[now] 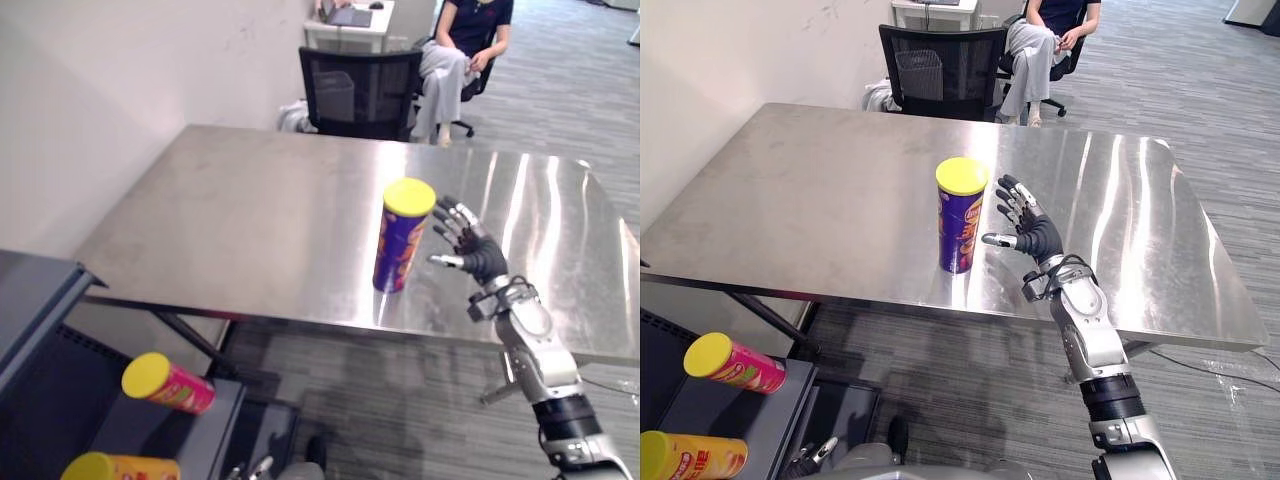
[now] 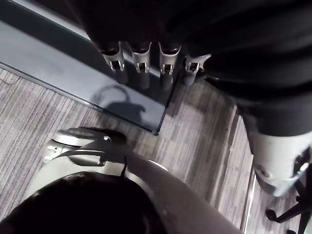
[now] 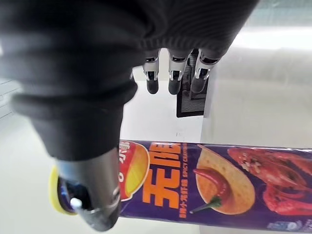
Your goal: Put the gum and the chips on the shelf.
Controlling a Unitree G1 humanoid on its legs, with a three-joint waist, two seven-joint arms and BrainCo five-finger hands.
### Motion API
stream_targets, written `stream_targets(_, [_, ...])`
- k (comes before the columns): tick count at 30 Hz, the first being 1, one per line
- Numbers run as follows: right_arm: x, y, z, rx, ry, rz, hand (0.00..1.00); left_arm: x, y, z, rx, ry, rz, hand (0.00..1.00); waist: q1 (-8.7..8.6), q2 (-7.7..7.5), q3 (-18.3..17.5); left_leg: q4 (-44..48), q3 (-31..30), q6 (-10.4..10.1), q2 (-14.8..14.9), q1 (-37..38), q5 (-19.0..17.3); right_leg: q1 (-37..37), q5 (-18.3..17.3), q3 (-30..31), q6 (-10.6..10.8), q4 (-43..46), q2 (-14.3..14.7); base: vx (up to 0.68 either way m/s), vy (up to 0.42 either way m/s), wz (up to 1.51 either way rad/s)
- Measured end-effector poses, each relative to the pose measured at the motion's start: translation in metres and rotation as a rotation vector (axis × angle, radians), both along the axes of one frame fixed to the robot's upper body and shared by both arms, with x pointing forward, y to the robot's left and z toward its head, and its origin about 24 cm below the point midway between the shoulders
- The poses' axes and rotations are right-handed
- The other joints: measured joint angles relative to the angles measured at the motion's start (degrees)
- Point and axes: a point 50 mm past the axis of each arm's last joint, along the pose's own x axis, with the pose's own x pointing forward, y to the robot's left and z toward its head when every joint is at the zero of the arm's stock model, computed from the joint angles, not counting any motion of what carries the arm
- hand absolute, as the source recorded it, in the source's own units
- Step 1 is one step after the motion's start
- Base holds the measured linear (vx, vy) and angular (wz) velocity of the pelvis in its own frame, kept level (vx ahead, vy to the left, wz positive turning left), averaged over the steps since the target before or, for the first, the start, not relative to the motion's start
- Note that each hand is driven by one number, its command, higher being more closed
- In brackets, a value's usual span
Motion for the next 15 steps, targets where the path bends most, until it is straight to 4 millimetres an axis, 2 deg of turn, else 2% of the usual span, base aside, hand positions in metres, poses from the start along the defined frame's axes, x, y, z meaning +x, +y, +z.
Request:
stream_targets(10, [0.005, 0.004, -0.005, -0.014, 0.027, 0.014, 0.00, 0.000, -0.004, -0.001, -0.009, 0.001, -0.010, 0.00, 0.63, 1.20, 0.77, 1.59, -1.76, -0.30, -0.08, -0.98, -0.43, 0.80, 0.05, -1.65, 0.11, 0.01, -0.17, -0.01, 0.000, 0.08])
stream_targets(15, [0.008, 0.017, -0.001, -0.067, 0.007, 0.065, 0.00, 0.001, -0.005, -0.001, -0.012, 0.000, -0.010, 0.00, 1.45, 1.42, 0.89, 1.80, -1.81, -0.72, 0.16, -0.99, -0.72, 0.82, -0.13, -1.78, -0.10, 0.30, -0.01, 0.00, -0.002, 0.01])
